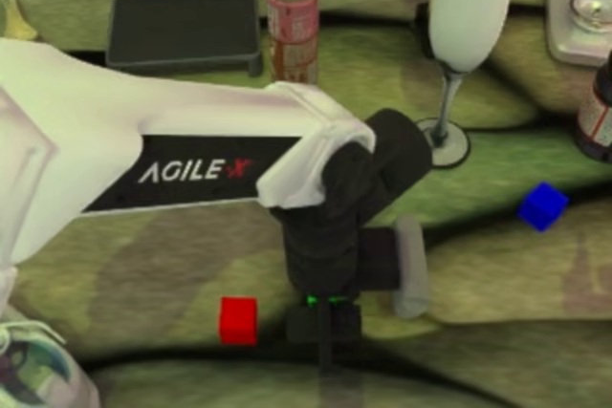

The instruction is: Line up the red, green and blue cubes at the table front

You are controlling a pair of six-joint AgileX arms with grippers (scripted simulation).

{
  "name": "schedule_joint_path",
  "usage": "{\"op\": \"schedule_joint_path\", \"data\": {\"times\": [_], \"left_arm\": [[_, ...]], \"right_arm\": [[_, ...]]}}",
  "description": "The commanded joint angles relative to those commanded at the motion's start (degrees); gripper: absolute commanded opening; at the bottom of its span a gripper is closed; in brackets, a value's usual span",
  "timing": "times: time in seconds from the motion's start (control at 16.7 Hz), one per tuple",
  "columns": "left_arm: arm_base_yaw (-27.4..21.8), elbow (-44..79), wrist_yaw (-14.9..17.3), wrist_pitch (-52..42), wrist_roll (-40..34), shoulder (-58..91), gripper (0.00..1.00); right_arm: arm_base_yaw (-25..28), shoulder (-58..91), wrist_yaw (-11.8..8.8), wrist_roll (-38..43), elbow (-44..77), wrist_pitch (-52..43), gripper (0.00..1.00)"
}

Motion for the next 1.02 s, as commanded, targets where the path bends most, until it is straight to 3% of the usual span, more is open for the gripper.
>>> {"op": "schedule_joint_path", "data": {"times": [0.78,1.02], "left_arm": [[0.0,0.0,0.0,0.0,0.0,0.0,0.98],[0.0,0.0,0.0,0.0,0.0,0.0,1.0]], "right_arm": [[0.0,0.0,0.0,0.0,0.0,0.0,1.0],[0.0,0.0,0.0,0.0,0.0,0.0,1.0]]}}
